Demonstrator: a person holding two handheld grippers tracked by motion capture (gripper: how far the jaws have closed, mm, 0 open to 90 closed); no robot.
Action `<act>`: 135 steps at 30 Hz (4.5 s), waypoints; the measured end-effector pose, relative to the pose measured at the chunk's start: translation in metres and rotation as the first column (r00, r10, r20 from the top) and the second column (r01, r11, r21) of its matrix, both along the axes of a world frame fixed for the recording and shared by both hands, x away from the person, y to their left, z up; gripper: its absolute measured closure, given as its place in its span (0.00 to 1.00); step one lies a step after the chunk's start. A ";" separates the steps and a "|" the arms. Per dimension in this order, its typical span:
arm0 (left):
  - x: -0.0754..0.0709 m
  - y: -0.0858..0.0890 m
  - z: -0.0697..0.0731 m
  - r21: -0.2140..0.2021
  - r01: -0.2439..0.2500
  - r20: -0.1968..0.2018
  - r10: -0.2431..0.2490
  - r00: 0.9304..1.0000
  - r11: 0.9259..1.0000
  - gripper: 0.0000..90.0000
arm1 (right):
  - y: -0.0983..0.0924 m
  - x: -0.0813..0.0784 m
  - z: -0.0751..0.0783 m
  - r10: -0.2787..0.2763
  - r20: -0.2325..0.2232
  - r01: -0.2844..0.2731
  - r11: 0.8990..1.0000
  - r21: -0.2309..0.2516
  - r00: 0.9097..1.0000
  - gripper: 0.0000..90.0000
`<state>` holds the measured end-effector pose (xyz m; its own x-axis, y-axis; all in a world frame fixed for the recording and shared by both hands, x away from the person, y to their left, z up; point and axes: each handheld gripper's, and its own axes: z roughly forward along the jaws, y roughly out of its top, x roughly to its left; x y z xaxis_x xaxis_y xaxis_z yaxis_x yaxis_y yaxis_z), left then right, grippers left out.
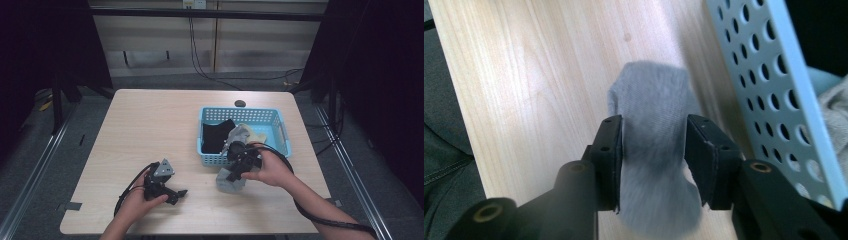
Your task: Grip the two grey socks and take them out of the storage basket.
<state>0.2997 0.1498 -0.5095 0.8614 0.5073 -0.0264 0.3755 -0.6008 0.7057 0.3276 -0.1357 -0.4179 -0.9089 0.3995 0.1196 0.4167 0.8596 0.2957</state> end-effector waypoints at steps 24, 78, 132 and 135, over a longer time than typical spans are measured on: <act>0.000 0.000 0.000 0.000 0.000 0.000 0.000 1.000 1.000 0.04 | -0.016 0.020 0.039 -0.078 0.066 0.077 0.997 0.016 0.995 0.49; 0.000 0.000 0.000 -0.001 0.006 0.000 -0.006 1.000 1.000 0.04 | -0.047 0.109 -0.022 -0.312 0.096 0.316 0.948 -0.034 0.945 0.34; -0.001 0.000 -0.001 -0.011 0.000 -0.001 0.000 1.000 1.000 0.04 | -0.073 0.111 0.049 -0.351 0.046 0.352 0.936 -0.014 0.935 0.93; -0.001 0.000 -0.001 -0.012 0.000 -0.001 0.000 1.000 1.000 0.04 | -0.072 0.110 0.053 -0.345 0.047 0.346 0.938 -0.014 0.937 0.93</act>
